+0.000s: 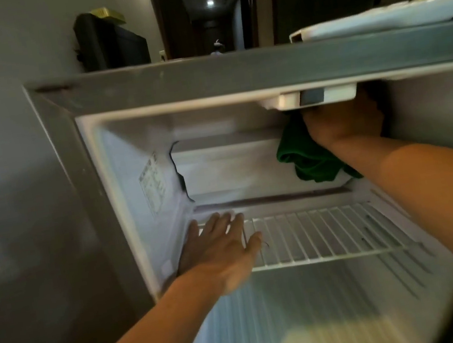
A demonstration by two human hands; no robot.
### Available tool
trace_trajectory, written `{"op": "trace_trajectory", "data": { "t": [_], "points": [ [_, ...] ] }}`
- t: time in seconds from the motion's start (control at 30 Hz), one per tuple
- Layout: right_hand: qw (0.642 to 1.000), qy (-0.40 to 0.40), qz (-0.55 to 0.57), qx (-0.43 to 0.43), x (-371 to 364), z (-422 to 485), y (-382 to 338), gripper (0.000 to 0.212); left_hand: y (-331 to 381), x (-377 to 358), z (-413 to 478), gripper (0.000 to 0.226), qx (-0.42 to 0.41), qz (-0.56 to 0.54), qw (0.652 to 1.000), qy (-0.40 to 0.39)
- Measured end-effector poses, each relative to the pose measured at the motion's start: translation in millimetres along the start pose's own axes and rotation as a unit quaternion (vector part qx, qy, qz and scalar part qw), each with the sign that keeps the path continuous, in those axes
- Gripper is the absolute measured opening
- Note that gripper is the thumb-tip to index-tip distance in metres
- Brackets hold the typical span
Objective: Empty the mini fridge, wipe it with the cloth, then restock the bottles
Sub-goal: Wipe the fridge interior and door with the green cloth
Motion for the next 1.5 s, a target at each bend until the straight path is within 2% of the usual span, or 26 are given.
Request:
{"op": "trace_trajectory", "data": {
  "t": [0.17,0.4,0.5,0.6,0.7,0.83,0.93,0.97,1.03,1.07,1.2,1.27,1.4,1.5],
  "points": [
    [0.999,0.038,-0.013,0.006,3,-1,1,0.057,-2,0,-4,0.071,-0.006,-0.021,1.000,0.019],
    [0.998,-0.006,-0.055,0.007,-18,-12,-25,0.072,1,6,-2,0.069,-0.014,-0.020,0.998,0.049],
    [0.994,-0.054,-0.070,0.065,-49,-34,-74,0.059,1,8,-3,0.068,-0.017,-0.015,0.999,0.048],
    [0.991,-0.037,-0.043,0.121,-65,-64,-132,0.049,2,7,-3,0.067,-0.016,-0.022,0.999,0.044],
    [0.987,-0.033,-0.009,0.159,-75,-79,-160,0.042,0,7,-1,0.064,-0.016,-0.019,0.998,0.058],
    [0.979,-0.060,-0.001,0.195,-73,-72,-156,0.043,1,10,-1,0.067,-0.006,-0.012,0.999,0.052],
    [0.971,-0.081,-0.003,0.224,-70,-63,-141,0.052,3,11,-3,0.067,-0.003,0.014,0.999,0.038],
    [0.972,-0.099,-0.020,0.212,-71,-53,-127,0.056,4,10,-2,0.066,-0.011,0.032,0.999,0.030],
    [0.979,-0.156,-0.006,0.134,-70,-26,-83,0.074,4,9,-1,0.066,-0.010,0.038,0.999,0.027],
    [0.983,-0.155,0.016,0.096,-59,-13,-62,0.078,3,10,-1,0.067,-0.005,0.028,0.999,0.031],
    [0.996,-0.015,0.022,0.085,1,17,-5,0.055,2,11,-1,0.067,-0.001,0.006,0.999,0.043],
    [0.994,0.044,0.017,0.094,10,15,8,0.051,2,12,-2,0.067,0.003,0.003,0.999,0.043],
    [0.970,0.201,0.069,0.116,21,-15,24,0.063,1,13,-2,0.065,0.006,0.008,0.999,0.051],
    [0.949,0.261,0.049,0.170,23,-31,26,0.066,1,13,0,0.065,0.006,0.006,0.999,0.051]
  ]
}}
Point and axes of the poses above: each hand's wrist, its own z-axis towards the middle knuckle, its own x-axis out of the back of the hand, y = z × x, the point moved 10 cm from there along z, towards the middle knuckle, and after that the axes turned 7 degrees about -x, right-handed, at the moved point
